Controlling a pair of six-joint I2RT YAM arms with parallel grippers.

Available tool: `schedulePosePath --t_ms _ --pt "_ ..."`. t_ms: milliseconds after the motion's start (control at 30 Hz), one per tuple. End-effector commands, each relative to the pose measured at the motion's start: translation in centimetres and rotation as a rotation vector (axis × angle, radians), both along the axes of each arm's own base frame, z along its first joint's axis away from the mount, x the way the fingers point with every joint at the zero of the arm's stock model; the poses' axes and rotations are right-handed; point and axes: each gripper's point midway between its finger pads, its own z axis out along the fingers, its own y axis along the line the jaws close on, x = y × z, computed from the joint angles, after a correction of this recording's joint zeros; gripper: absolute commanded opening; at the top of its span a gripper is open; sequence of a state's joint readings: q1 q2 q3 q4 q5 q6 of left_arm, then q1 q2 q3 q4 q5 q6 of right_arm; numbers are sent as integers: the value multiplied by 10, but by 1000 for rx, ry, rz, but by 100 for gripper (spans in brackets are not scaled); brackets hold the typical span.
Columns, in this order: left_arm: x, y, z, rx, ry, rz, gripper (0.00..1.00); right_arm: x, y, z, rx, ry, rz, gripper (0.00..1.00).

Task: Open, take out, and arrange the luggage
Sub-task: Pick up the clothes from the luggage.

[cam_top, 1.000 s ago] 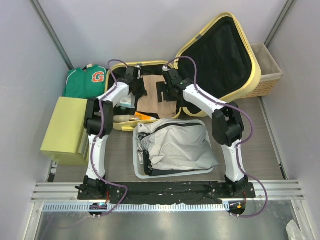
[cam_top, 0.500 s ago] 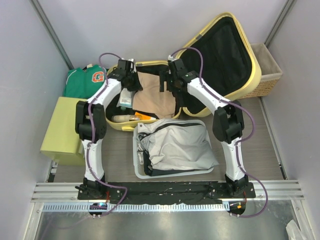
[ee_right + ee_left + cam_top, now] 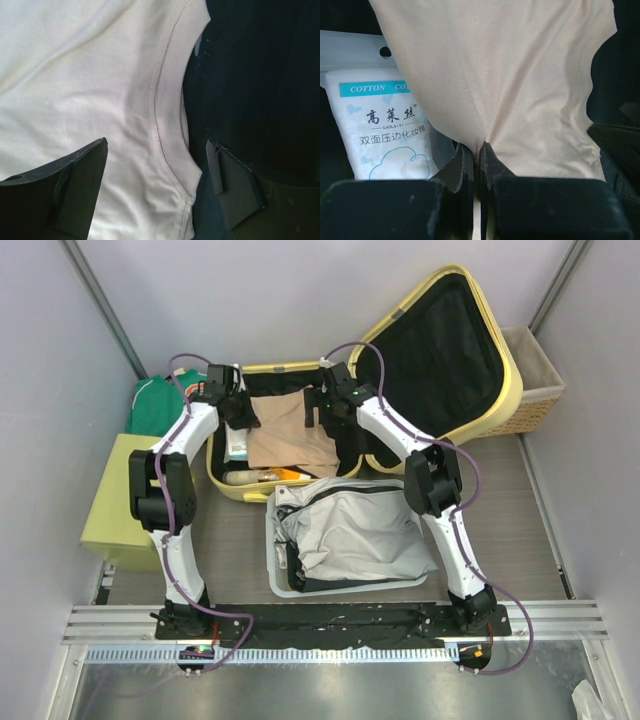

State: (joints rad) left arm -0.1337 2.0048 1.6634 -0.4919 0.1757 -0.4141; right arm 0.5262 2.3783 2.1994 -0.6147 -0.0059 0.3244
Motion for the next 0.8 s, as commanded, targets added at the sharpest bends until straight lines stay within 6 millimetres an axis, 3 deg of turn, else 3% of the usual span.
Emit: schedulePosePath --t_ms 0,333,500,633,767 --pt "1 2 28 -23 -61 -15 0 12 13 -5 44 0 24 89" --pt "0 -4 23 -51 -45 -28 0 20 41 -24 137 15 73 87" --pt "-1 -6 20 -65 -35 -32 0 16 55 -27 145 -2 104 81" --pt "-2 -8 16 -72 -24 -36 0 20 62 -25 149 -39 103 62" --pt "-3 -8 17 -72 -26 -37 0 25 56 -23 130 -53 65 32"
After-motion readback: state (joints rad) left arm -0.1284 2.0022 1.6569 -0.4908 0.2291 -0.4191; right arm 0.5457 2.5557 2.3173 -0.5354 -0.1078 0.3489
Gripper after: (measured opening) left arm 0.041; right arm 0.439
